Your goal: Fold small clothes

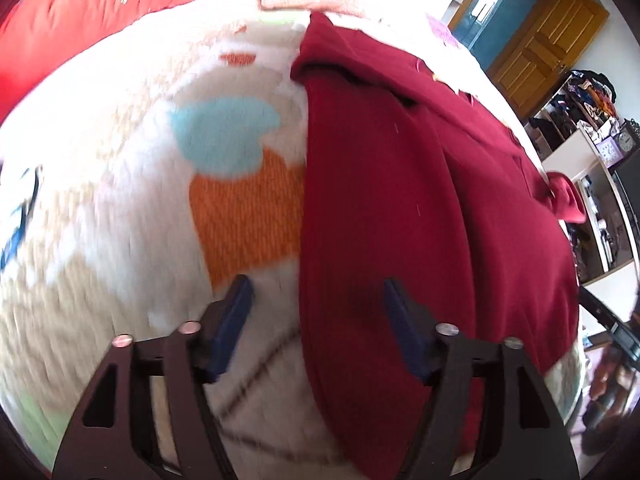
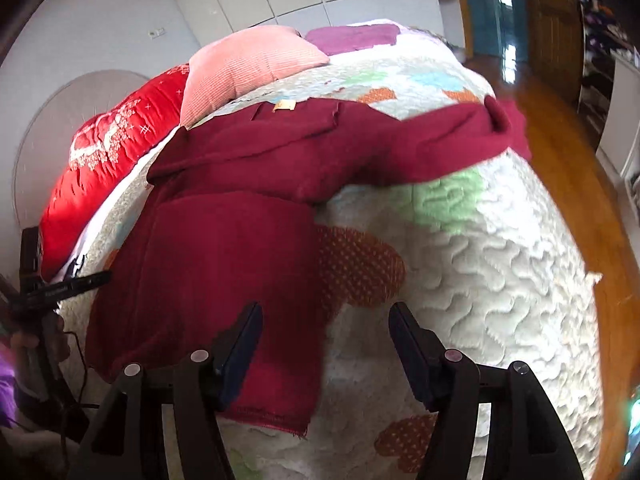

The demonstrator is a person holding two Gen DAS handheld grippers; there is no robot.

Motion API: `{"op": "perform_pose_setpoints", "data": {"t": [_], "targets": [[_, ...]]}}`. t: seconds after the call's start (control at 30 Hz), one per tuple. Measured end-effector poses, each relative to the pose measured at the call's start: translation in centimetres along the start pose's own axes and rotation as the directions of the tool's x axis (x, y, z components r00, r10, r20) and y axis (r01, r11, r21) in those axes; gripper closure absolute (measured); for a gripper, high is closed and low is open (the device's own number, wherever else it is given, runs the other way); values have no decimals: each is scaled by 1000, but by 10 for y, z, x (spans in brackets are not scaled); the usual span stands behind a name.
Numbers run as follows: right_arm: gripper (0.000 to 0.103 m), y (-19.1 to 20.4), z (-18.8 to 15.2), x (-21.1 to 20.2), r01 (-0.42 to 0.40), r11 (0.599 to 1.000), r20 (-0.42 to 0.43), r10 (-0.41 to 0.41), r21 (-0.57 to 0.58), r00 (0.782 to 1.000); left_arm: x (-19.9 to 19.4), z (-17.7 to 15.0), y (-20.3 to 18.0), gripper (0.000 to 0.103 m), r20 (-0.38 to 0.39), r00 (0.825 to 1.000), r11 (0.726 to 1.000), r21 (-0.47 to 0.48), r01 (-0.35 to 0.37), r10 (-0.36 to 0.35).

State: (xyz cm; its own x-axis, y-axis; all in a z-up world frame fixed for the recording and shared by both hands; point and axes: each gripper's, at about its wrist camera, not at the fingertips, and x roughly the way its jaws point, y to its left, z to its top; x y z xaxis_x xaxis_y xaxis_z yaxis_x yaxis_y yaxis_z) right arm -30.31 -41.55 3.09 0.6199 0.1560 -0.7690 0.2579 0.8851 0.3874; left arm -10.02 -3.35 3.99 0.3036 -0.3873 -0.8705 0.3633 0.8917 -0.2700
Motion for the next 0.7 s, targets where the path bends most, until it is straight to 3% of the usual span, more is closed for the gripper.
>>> {"op": "perform_pose_setpoints", "data": {"t": [0.13, 0.27, 0.3, 0.4, 0.47, 0.53, 0.6, 0.7], "targets": [[40, 7, -9, 15, -53, 999, -6, 53, -5, 999, -6, -22, -2, 30, -13, 1000, 1000, -28, -14, 13], [69, 12, -12, 27, -123, 992, -2, 123, 41, 992, -5, -32, -6, 22, -25, 1000, 998, -60, -8, 6], [70, 14, -12, 29, -121, 992, 2, 121, 42, 993, -3, -34, -6, 18, -24, 1000, 997, -73, 8, -10], [89, 18, -14, 28, -133, 990, 5, 133, 37, 991, 2, -34, -11, 17, -25, 1000, 998, -64, -12, 11], [95, 23, -15, 21, -131, 991, 12, 131, 8, 991, 0, -37, -19, 38, -8, 1000, 1000, -21, -7, 7], [95, 28, -16, 13, -139, 990, 18, 139, -21, 990, 0, -39, -24, 74, -1, 1000, 1000, 11, -13, 13], [96, 34, -17, 3, -145, 989, 32, 146, -42, 989, -1, -39, -22, 89, -3, 999, 999, 9, 35, -35], [96, 48, -19, -16, -181, 979, 38, 185, -90, 982, -12, -39, -21, 92, 6, 997, 996, 14, 83, -83]]}}
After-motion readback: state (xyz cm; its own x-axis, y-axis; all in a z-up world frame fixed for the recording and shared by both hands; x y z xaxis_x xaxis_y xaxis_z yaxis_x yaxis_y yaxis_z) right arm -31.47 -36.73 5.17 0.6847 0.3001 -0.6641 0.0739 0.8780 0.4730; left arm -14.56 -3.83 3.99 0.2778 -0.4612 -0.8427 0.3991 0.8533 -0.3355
